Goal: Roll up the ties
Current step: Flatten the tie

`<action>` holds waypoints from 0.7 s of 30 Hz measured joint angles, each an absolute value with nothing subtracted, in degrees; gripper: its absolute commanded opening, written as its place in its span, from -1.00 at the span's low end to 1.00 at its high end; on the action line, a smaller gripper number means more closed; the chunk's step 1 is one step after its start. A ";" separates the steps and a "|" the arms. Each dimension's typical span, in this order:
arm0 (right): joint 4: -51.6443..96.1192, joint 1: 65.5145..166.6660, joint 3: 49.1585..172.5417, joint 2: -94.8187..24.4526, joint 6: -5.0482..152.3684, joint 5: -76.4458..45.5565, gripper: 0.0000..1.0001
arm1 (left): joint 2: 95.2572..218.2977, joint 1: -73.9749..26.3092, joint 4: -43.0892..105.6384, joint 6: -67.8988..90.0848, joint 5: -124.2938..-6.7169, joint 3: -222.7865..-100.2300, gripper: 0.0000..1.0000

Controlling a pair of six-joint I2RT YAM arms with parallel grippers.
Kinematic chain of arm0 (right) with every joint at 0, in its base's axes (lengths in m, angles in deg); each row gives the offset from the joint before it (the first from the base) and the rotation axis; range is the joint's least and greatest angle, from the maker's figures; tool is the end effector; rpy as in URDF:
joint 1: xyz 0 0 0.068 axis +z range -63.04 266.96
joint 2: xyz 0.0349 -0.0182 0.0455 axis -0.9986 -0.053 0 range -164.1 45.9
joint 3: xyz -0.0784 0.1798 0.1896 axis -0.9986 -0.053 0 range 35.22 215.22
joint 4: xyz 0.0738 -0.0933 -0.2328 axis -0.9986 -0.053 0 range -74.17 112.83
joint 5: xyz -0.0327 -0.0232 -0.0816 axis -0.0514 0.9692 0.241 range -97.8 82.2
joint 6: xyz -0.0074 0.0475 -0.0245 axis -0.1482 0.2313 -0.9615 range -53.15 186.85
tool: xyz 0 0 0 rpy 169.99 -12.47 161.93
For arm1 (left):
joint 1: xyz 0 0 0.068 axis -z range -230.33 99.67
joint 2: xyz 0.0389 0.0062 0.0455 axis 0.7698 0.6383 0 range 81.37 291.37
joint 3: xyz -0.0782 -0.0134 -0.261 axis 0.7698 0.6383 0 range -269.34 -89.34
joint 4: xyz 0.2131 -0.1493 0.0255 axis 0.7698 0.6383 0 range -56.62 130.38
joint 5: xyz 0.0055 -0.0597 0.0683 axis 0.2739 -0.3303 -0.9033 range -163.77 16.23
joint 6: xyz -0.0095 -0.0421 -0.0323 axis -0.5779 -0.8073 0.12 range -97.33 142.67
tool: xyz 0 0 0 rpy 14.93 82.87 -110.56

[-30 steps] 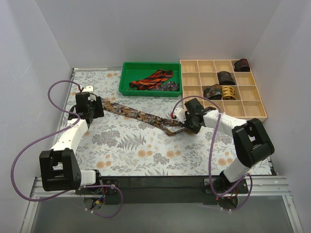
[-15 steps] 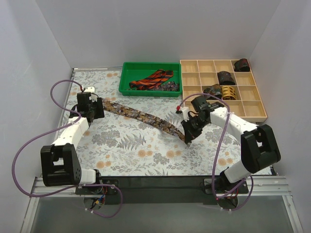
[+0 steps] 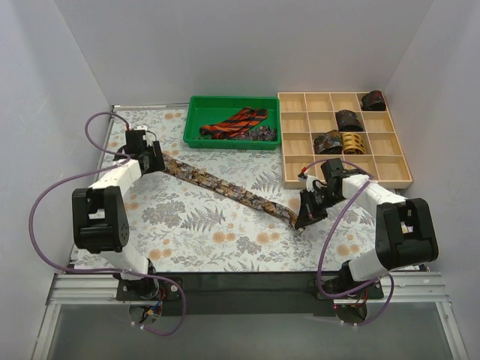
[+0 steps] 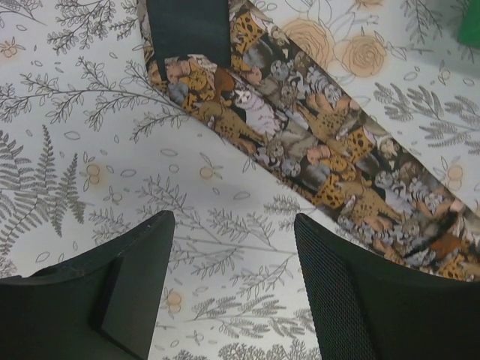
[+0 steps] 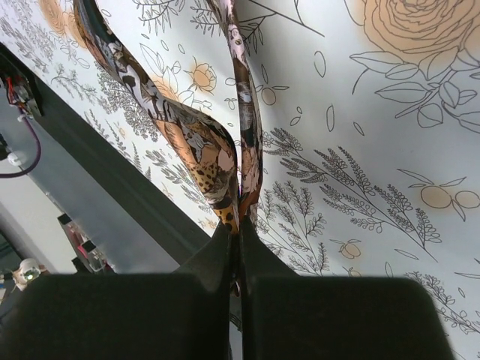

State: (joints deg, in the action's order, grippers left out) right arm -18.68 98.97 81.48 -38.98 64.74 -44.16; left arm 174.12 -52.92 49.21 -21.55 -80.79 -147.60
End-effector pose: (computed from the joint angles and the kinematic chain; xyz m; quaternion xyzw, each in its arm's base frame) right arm 0.2332 0.0712 0.1692 -0.1429 0.9361 0.3167 0.0546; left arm 0.3379 0.0196 0.2038 -0.3920 0.8534 -0.0666 0.3371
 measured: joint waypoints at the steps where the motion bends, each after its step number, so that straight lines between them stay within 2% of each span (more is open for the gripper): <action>1: -18.55 99.02 81.48 -38.94 65.04 -44.18 -0.97 | 176.00 -52.92 49.13 -22.17 -80.99 -149.09 0.17; 7: -18.20 99.04 81.30 -37.50 65.83 -42.68 -0.97 | 186.14 -52.92 48.84 -24.11 -82.74 -156.06 0.08; 12: -17.68 99.04 80.60 -35.66 66.88 -40.84 -0.97 | 192.39 -52.90 49.39 -24.48 -83.59 -161.57 -0.12; 17: -17.64 99.04 80.27 -35.51 67.12 -40.32 -0.97 | 196.44 -52.35 49.43 -23.67 -85.23 -166.48 -0.22; 21: -17.57 99.04 79.95 -35.44 67.16 -40.08 -0.97 | 198.34 -51.59 49.43 -22.45 -86.67 -168.65 -0.37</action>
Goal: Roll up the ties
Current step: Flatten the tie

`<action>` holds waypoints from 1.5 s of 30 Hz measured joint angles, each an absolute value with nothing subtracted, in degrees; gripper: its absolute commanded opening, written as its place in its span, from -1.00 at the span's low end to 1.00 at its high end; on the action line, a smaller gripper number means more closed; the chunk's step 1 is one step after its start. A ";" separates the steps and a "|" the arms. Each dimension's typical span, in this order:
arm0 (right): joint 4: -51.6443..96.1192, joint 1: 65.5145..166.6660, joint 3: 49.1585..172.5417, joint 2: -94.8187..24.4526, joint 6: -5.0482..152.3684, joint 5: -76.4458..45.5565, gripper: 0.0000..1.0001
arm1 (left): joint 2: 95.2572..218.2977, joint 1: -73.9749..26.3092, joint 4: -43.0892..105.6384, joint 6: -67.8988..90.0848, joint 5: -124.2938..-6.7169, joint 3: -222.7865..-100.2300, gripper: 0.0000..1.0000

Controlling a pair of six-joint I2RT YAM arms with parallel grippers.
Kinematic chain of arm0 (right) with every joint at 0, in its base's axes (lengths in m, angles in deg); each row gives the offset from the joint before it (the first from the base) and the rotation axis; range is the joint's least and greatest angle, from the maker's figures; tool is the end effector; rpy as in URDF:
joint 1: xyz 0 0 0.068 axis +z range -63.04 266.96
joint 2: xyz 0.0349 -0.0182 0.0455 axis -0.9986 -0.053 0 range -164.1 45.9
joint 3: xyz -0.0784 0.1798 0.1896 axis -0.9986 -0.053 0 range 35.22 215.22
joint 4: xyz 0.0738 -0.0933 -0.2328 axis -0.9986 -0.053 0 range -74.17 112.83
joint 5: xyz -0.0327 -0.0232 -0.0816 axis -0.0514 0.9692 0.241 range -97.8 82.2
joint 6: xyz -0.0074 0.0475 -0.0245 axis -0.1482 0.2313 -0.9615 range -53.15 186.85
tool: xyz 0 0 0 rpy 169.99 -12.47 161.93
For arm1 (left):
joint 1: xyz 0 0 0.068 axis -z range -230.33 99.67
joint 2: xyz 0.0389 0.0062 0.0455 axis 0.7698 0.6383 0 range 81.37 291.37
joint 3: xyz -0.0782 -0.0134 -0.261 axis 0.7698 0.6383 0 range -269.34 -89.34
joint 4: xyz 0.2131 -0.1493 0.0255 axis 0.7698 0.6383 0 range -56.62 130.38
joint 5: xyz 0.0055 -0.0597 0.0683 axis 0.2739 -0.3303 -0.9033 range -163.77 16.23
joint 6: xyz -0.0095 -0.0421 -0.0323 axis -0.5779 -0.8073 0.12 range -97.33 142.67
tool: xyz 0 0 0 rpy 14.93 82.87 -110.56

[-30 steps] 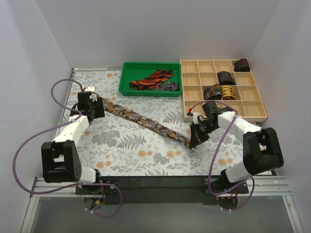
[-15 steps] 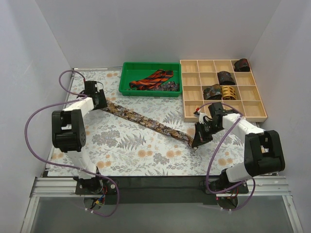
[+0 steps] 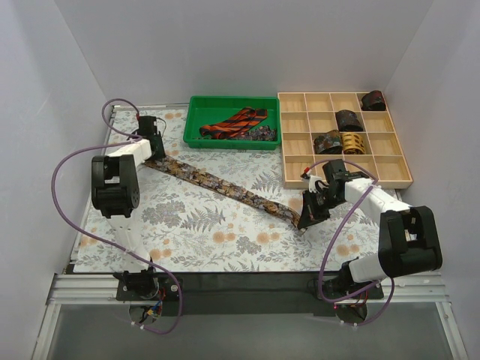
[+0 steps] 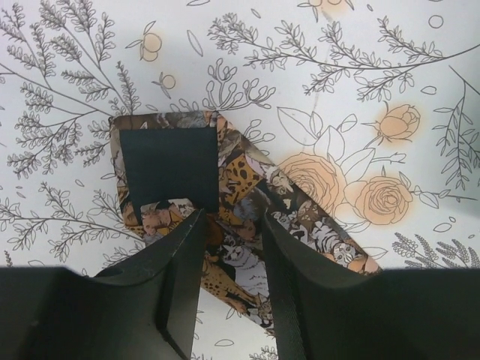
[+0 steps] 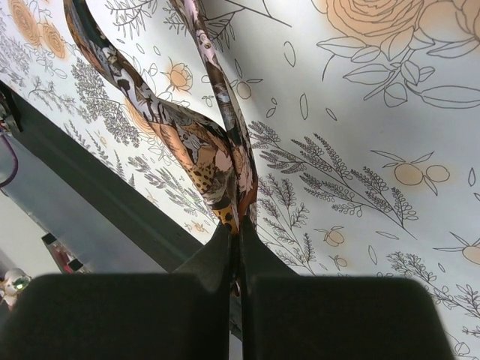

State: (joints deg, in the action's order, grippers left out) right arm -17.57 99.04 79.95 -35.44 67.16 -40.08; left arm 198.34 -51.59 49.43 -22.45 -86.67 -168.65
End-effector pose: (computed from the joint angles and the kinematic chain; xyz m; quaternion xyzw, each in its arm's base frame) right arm 0.2269 0.0680 0.1750 -0.1291 0.9462 0.2863 0.0782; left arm 0.4344 0.0175 0.1590 -0.4040 0.8542 -0.0166 0.3269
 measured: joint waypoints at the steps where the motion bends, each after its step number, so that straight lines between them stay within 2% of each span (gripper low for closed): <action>1: -17.57 99.04 79.82 -35.44 67.18 -40.01 -0.97 | 198.67 -51.52 49.50 -22.25 -86.80 -168.91 -0.40; 7: -17.64 99.04 79.55 -35.44 67.71 -39.59 -0.97 | 202.29 -49.67 51.99 -21.16 -89.84 -173.52 -0.58; 14: -17.92 99.04 79.55 -34.66 67.99 -39.31 -0.97 | 203.41 -50.21 54.33 -16.81 -97.25 -174.85 -0.57; 19: -18.99 99.06 79.55 -34.68 67.99 -39.29 -0.85 | 203.56 -53.12 54.31 -10.63 -103.55 -173.91 -0.53; 22: -20.50 99.06 79.55 -34.70 68.01 -39.00 -0.76 | 204.17 -54.34 53.54 -6.45 -106.39 -173.74 -0.50; 24: -21.07 99.06 79.55 -34.83 68.04 -38.41 -0.60 | 204.70 -54.71 52.51 -4.13 -107.44 -173.81 -0.49; 25: -21.29 99.06 79.55 -35.01 68.10 -37.82 -0.51 | 204.85 -54.71 52.16 -3.44 -107.66 -173.83 -0.49; 26: -21.50 99.08 79.55 -35.25 68.21 -36.95 -0.30 | 204.94 -54.65 52.01 -2.71 -107.74 -173.85 -0.48; 29: -22.66 99.06 79.60 -35.84 68.69 -33.43 0.10 | 205.40 -54.61 51.68 -1.67 -107.68 -174.26 -0.45; 30: -23.14 99.06 79.73 -35.86 69.09 -31.84 0.15 | 205.49 -54.61 51.51 -1.64 -107.44 -174.48 -0.44; 35: -24.70 99.04 83.68 -33.39 71.07 -23.18 0.19 | 205.46 -54.78 51.42 -2.60 -104.73 -175.36 -0.38; 39: -22.84 99.04 85.91 -28.30 72.93 -22.09 0.21 | 205.25 -54.78 51.73 -3.98 -102.72 -175.68 -0.37; 45: -14.71 100.22 76.38 -21.43 81.85 -24.14 0.31 | 204.59 -54.76 52.65 -6.17 -101.16 -175.49 -0.37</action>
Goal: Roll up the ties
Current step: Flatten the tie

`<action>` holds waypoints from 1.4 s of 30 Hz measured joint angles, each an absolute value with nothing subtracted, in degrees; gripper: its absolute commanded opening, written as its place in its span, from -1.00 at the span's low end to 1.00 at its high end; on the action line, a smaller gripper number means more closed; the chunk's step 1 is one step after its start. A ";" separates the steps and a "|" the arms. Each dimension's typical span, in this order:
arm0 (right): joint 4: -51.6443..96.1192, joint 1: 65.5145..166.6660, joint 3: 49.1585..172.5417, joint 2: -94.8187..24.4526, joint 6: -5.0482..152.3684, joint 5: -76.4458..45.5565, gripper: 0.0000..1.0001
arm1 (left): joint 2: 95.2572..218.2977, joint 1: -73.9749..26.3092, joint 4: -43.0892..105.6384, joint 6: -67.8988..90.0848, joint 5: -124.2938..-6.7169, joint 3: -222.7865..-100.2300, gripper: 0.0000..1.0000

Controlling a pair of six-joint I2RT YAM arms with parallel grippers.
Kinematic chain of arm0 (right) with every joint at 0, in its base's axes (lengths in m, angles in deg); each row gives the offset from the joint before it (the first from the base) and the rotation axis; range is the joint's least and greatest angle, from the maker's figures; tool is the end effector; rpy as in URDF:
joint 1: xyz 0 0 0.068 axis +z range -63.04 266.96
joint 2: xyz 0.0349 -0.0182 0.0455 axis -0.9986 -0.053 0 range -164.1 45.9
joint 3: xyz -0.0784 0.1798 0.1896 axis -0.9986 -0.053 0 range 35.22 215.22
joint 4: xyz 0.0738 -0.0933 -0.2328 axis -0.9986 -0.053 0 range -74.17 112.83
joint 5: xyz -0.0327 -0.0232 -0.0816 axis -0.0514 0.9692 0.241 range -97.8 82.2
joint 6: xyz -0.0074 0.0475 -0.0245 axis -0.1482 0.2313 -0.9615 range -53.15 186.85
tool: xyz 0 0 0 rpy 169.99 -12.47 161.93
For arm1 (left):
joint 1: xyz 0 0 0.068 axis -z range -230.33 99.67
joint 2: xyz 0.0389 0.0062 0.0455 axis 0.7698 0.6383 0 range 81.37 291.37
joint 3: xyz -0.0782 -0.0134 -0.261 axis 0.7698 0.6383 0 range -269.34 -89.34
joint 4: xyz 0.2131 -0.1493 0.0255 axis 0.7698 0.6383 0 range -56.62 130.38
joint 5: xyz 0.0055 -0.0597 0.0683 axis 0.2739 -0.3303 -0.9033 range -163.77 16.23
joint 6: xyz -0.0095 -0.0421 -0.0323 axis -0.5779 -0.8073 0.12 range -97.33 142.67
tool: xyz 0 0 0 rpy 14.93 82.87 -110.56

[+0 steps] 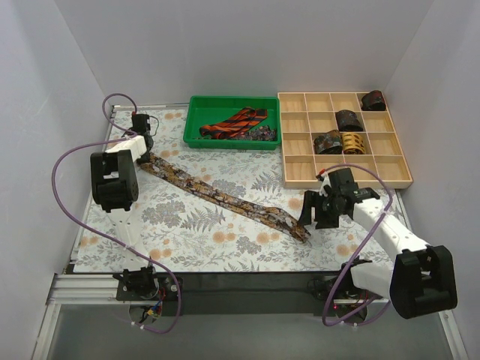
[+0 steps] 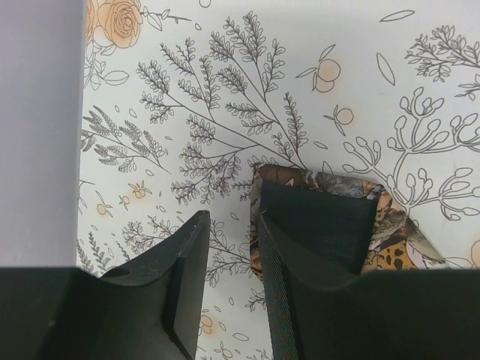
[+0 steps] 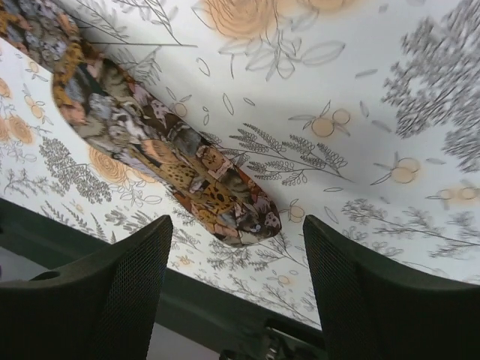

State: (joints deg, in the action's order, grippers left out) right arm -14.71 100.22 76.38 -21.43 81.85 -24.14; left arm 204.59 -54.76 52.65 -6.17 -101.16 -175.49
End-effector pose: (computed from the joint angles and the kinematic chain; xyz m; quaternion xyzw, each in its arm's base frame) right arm 0.2046 0.0585 0.2058 -0.0176 0.9643 0.1891 0.1845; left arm 0.4522 0.0514 0.1467 -0.3319 0.8714 0.1620 0.3229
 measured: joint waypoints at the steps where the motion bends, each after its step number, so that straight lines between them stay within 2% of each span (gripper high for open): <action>1: -13.61 100.46 73.85 -20.43 83.47 -24.34 0.31 | 204.52 -54.71 52.62 -6.43 -101.16 -175.34 -0.36; 5: -10.64 100.77 65.89 -16.65 90.05 -24.71 0.27 | 204.46 -54.71 52.45 -7.28 -101.23 -175.09 -0.37; 10: -6.66 100.81 62.66 -12.93 95.53 -24.64 0.15 | 204.37 -54.67 52.14 -7.94 -101.45 -174.79 -0.37; 19: -2.66 100.81 58.31 -11.38 99.47 -23.97 -0.28 | 204.20 -54.78 51.62 -8.81 -101.71 -174.33 -0.38; 23: -2.53 100.81 57.94 -11.16 98.77 -22.63 -0.66 | 204.11 -55.33 51.44 -9.36 -101.45 -174.20 -0.39; 26: -2.73 100.79 58.31 -11.42 95.95 -21.15 -0.70 | 203.93 -56.00 51.57 -10.08 -100.38 -174.20 -0.40; 34: -3.10 100.09 66.96 -17.37 84.52 -16.75 -0.66 | 203.72 -59.52 52.19 -13.38 -95.33 -174.79 -0.42; 40: -2.64 100.09 70.26 -19.60 80.06 -17.39 -0.31 | 202.95 -61.77 53.17 -15.19 -91.59 -174.90 -0.29; 41: -2.90 100.09 70.26 -19.49 79.82 -17.58 -0.13 | 202.71 -61.93 53.63 -15.43 -91.18 -174.83 -0.27; 42: -3.25 100.09 70.24 -19.20 79.97 -17.96 -0.05 | 202.34 -62.06 54.18 -15.72 -90.76 -174.68 -0.22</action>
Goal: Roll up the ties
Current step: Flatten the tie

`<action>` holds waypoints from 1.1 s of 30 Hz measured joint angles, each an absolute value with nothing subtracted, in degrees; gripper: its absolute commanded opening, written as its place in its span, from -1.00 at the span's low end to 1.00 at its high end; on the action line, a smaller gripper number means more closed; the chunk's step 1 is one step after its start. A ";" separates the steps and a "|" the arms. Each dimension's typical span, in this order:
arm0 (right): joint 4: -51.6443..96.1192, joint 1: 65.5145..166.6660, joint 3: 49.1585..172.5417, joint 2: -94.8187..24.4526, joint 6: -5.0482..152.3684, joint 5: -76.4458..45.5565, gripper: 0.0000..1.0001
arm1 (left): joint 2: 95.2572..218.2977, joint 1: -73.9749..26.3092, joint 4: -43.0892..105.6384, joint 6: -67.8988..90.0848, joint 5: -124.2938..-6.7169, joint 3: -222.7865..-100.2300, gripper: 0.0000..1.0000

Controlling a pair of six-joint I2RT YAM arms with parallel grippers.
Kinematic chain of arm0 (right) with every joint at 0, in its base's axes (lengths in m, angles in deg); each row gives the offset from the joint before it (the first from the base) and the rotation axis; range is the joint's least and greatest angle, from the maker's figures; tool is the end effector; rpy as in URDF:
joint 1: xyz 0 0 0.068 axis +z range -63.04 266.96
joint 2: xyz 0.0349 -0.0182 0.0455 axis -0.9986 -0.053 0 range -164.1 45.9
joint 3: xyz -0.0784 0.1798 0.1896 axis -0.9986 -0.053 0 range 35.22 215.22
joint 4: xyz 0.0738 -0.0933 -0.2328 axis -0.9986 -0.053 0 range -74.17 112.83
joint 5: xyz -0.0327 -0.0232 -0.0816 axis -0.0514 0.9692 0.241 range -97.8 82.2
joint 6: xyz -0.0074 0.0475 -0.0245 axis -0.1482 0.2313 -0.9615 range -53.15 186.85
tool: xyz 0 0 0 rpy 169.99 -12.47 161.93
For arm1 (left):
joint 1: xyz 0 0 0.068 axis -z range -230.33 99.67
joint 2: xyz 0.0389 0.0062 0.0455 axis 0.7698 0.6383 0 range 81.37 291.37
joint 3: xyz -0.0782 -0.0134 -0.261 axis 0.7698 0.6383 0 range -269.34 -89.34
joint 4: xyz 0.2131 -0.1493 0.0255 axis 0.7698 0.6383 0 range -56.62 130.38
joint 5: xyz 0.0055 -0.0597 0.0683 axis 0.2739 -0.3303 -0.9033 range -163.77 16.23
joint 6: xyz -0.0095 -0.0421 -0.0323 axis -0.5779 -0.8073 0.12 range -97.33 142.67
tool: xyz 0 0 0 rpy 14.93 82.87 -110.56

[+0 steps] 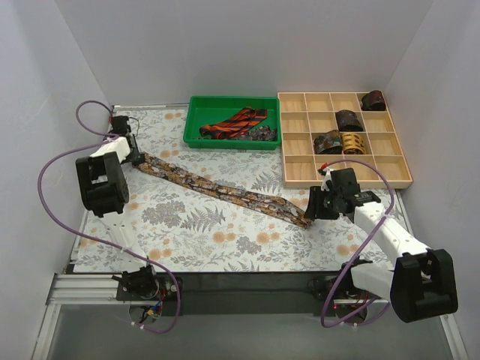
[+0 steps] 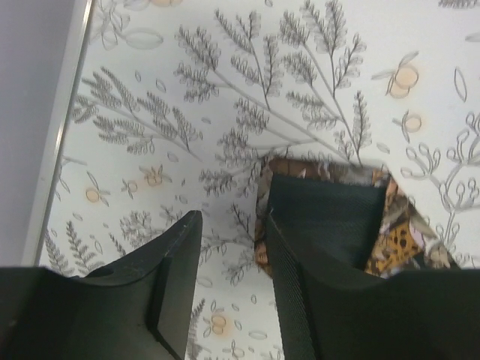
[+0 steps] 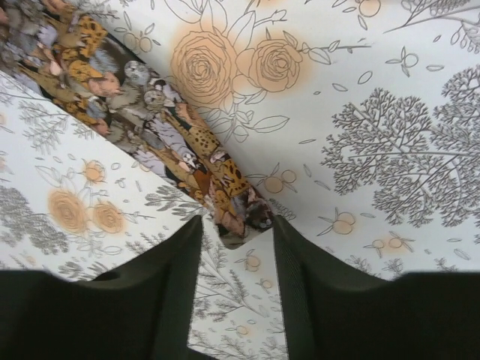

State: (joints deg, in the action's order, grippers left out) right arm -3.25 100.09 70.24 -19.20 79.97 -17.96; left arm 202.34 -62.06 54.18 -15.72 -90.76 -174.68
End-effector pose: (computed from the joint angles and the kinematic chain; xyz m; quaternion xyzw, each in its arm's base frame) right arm 0.2047 0.0542 0.1914 -0.0257 0.9530 0.1483 0.2631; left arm 0.4382 0.1016 0.1559 -0.4397 0.8397 0.0718 0.3105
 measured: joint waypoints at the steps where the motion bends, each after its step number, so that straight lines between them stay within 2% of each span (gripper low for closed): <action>1: -3.52 100.07 70.18 -18.57 79.99 -18.28 0.01 | 201.88 -62.17 54.42 -15.96 -90.32 -174.26 -0.21; 2: -3.73 100.04 70.09 -17.61 80.19 -18.52 0.08 | 201.14 -62.26 54.96 -16.35 -89.51 -173.59 -0.20; 6: -3.71 100.04 69.17 -12.84 81.46 -19.22 0.11 | 195.78 -62.43 56.47 -18.23 -86.91 -169.67 -0.18; 7: -3.49 100.04 68.67 -11.79 81.85 -19.49 0.19 | 193.75 -62.43 56.71 -18.80 -86.19 -168.47 -0.18; 9: -2.84 100.04 67.60 -10.42 82.62 -19.77 0.24 | 190.10 -62.43 56.71 -19.92 -84.95 -166.57 -0.18; 14: -0.37 100.04 64.38 -9.26 84.84 -20.16 0.25 | 183.61 -62.43 54.74 -23.54 -80.82 -161.78 -0.19; 21: 2.04 100.04 61.78 -8.54 86.44 -21.30 0.25 | 185.12 -62.43 52.56 -28.79 -74.17 -157.26 -0.29; 33: 3.76 100.04 60.60 -7.58 86.46 -21.67 0.24 | 187.98 -62.36 49.54 -33.79 -71.92 -155.27 -0.26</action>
